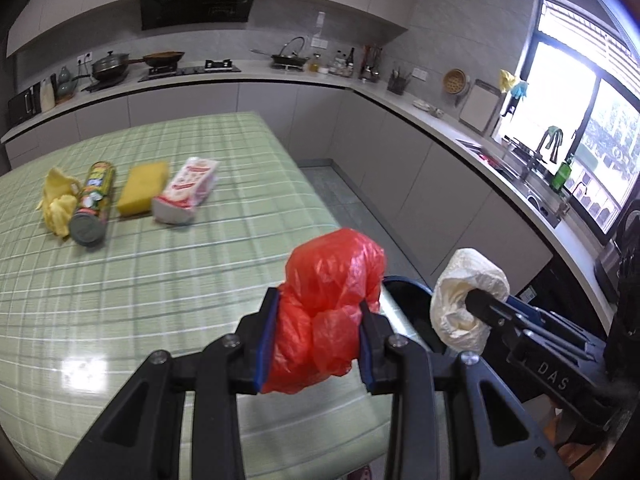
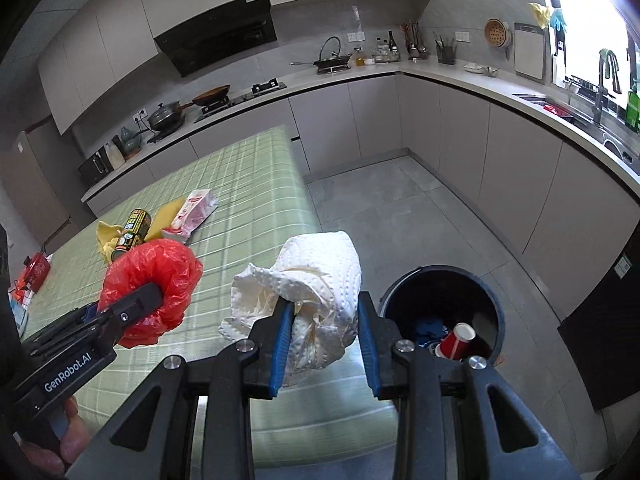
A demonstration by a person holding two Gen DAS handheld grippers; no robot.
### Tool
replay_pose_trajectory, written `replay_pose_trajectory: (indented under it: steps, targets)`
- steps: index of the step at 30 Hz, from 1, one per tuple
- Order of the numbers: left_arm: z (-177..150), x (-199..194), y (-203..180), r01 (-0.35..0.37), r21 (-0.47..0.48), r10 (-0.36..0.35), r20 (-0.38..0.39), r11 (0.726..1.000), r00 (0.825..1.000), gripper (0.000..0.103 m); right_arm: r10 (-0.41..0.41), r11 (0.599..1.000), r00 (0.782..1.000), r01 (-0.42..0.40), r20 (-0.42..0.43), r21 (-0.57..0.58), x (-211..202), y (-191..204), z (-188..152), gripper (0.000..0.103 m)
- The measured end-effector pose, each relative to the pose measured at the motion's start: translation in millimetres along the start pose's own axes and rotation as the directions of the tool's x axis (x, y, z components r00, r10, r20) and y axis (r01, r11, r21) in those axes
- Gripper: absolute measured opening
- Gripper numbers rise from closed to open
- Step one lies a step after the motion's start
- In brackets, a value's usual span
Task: Collect trash
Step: 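Carry the red bag and white paper towel over the black bucket, then open both tools to drop the bag and paper towel into the bucket, then move both open tools back toward the remaining items on the table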
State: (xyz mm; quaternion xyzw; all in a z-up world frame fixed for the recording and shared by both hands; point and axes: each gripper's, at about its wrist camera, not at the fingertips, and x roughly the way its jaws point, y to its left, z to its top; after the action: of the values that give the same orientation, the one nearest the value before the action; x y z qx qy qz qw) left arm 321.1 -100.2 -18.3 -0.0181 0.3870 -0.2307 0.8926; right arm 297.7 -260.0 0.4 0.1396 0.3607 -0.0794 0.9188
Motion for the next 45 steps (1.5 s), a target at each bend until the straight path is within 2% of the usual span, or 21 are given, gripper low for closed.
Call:
replay_pose_trajectory:
  steps: [5,11,17,24,27,29,30,31,33,36,39,45]
  targets:
    - [1,33,-69,-0.013,-0.003,0.013,-0.004,1.0,1.0,0.035,0.028,1.0,1.0,-0.028,-0.01,-0.008,6,-74,8,0.034]
    - [-8,87,-146,-0.013,-0.05,0.009,-0.066,0.999,0.998,0.035,0.045,0.999,0.997,-0.046,-0.065,-0.012,25,-177,20,0.034]
    - [-22,132,-177,-0.051,-0.091,0.041,-0.116,0.995,0.992,0.035,0.065,0.998,0.988,-0.068,-0.141,-0.018,68,-238,18,0.034]
    - [-47,173,-172,-0.108,-0.139,0.085,-0.161,0.984,0.983,0.035,0.107,0.993,0.977,-0.114,-0.186,-0.025,125,-256,5,0.034]
    - [-58,190,-166,-0.133,-0.169,0.1,-0.187,0.977,0.977,0.04,0.144,0.989,0.968,-0.15,-0.206,-0.012,151,-264,-1,0.037]
    - [-65,198,-160,-0.136,-0.195,0.096,-0.205,0.971,0.974,0.048,0.168,0.986,0.962,-0.169,-0.214,0.018,166,-269,-4,0.05]
    - [-68,201,-157,-0.146,-0.198,0.103,-0.215,0.969,0.971,0.055,0.18,0.984,0.958,-0.177,-0.224,0.034,173,-268,-5,0.063]
    - [-70,204,-155,-0.157,-0.202,0.111,-0.222,0.967,0.969,0.063,0.189,0.982,0.955,-0.183,-0.228,0.046,179,-271,-7,0.067]
    - [-71,207,-153,-0.172,-0.223,0.117,-0.238,0.96,0.964,0.067,0.173,0.985,0.957,-0.167,-0.233,0.045,187,-274,-8,0.067]
    - [-65,205,-161,-0.18,-0.238,0.123,-0.239,0.954,0.963,0.068,0.159,0.987,0.968,-0.151,-0.196,0.053,179,-278,-3,0.067]
    - [-56,192,-170,-0.145,-0.263,0.082,-0.239,0.954,0.968,0.068,0.143,0.989,0.976,-0.135,-0.167,0.059,159,-279,7,0.067]
    - [-24,139,-191,-0.093,-0.228,0.051,-0.185,0.969,0.981,0.068,0.087,0.995,0.985,-0.079,-0.148,0.058,113,-277,27,0.067]
